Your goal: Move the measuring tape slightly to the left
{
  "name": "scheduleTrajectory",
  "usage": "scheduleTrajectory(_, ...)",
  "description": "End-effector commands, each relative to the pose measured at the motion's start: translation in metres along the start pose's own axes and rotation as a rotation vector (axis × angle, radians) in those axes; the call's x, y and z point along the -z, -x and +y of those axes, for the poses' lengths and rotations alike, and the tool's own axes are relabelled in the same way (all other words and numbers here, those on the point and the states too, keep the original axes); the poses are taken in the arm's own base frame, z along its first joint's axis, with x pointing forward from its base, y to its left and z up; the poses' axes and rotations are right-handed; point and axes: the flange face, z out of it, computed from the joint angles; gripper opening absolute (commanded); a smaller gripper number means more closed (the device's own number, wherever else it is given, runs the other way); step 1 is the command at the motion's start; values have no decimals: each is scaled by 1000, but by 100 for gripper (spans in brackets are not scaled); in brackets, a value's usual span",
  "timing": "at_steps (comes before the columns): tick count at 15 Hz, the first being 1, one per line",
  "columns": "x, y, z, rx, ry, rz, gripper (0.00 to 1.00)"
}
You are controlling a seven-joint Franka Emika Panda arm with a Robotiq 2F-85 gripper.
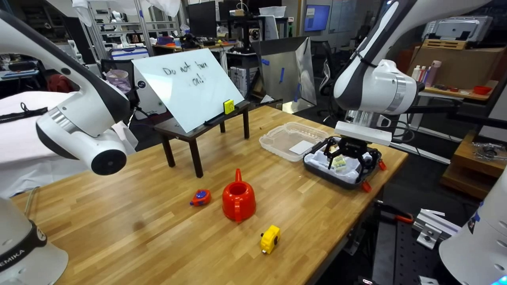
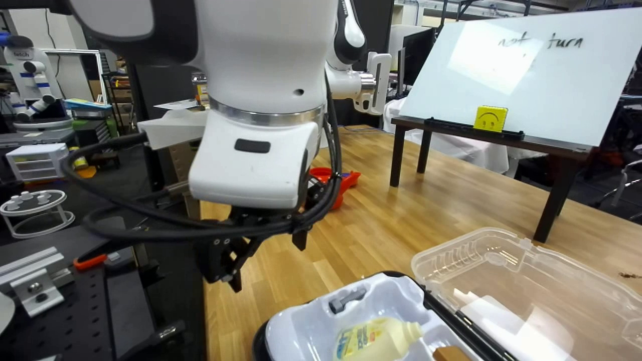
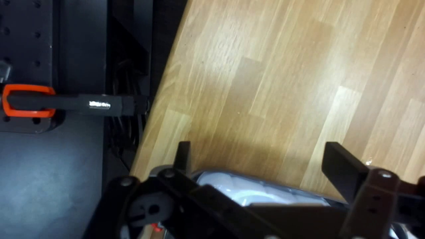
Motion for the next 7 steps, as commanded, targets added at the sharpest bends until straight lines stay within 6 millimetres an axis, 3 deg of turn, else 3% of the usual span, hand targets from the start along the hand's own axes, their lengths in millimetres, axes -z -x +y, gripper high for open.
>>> scheduleTrajectory(1,0,1,-1,5,2,-1,100)
scheduleTrajectory(7,-2,8,-7,27,7,-3,100)
